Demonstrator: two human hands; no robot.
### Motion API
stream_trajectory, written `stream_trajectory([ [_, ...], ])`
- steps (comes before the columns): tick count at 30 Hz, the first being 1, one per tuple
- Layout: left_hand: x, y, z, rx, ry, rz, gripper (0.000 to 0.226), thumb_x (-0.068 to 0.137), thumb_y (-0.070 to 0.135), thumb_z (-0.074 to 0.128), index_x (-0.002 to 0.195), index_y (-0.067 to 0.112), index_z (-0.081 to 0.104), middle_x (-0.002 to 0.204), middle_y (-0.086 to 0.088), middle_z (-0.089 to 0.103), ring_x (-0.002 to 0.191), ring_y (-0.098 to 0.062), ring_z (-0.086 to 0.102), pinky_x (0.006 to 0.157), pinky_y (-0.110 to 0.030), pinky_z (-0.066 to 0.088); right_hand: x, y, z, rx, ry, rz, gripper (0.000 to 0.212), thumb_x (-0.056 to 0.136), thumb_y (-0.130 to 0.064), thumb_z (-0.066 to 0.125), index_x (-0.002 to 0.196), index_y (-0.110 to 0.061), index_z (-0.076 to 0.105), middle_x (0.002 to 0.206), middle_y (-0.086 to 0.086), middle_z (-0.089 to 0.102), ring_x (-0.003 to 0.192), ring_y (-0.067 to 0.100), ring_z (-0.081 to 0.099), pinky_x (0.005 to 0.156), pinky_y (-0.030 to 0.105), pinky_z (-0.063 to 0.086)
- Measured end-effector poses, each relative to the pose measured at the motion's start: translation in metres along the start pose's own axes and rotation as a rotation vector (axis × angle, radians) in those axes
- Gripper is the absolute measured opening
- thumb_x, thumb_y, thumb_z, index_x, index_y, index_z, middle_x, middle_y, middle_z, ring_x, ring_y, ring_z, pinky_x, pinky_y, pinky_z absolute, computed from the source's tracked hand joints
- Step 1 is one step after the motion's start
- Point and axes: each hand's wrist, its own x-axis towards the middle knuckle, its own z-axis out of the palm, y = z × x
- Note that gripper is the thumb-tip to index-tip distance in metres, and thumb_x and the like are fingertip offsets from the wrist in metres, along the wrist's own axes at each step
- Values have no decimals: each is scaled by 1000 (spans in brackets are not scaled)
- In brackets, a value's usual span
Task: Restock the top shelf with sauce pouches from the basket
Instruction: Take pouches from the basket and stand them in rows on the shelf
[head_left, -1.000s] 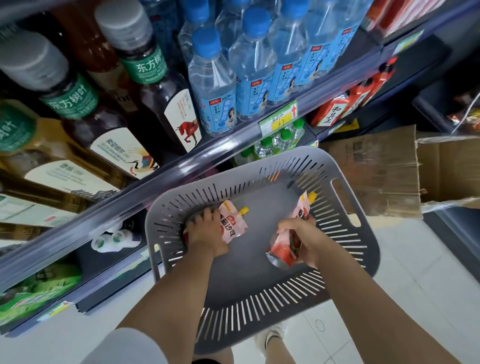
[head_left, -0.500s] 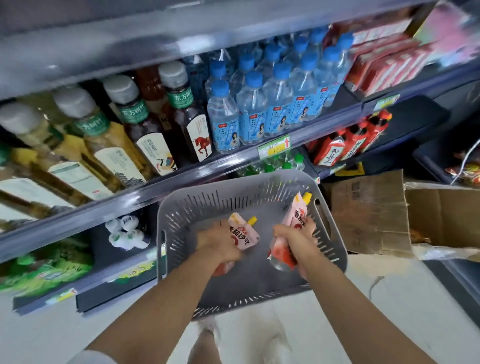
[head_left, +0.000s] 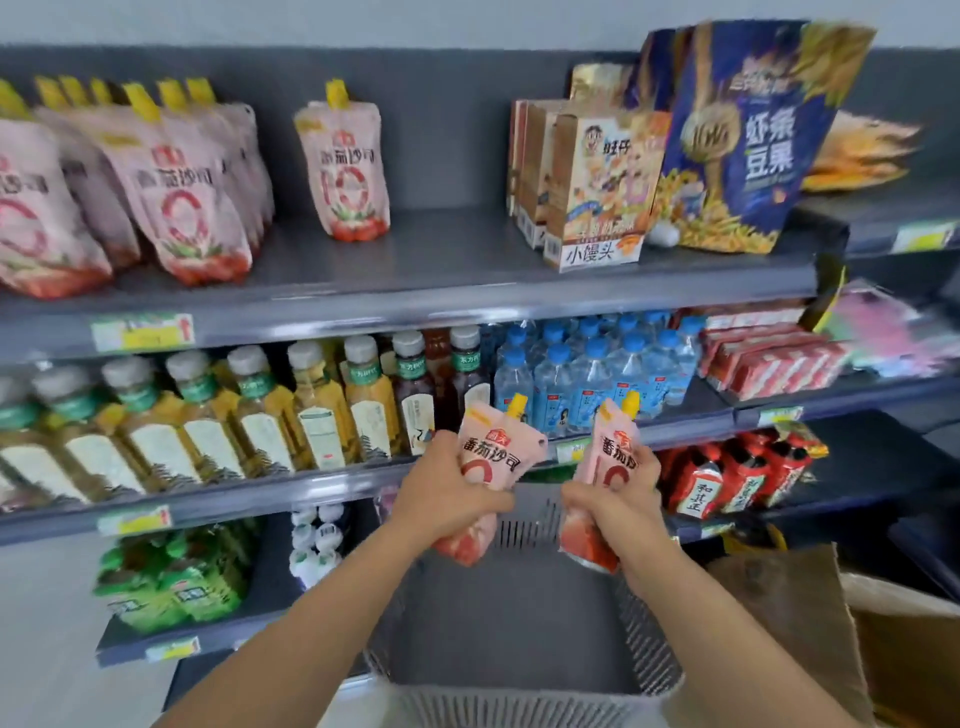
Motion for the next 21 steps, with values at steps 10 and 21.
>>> stream_trajectory([
  [10, -1, 75, -142, -248, 498, 192, 76, 46, 44, 89, 99, 23, 39, 92, 9, 60, 83, -9, 60, 70, -34, 52, -22, -126, 33, -7, -15, -410, 113, 60, -18, 83, 146, -34, 12, 141, 5, 29, 128, 29, 32, 108, 48, 31],
  [21, 81, 104, -244, -367, 761, 312, 74, 56, 34, 89, 102, 14, 34, 86, 12, 46, 73, -1, 47, 58, -20, 37, -13, -233, 114, 79, -33, -608, 114, 50, -27, 81, 142, -39, 14, 137, 1, 31, 127, 28, 33, 106, 50, 34],
])
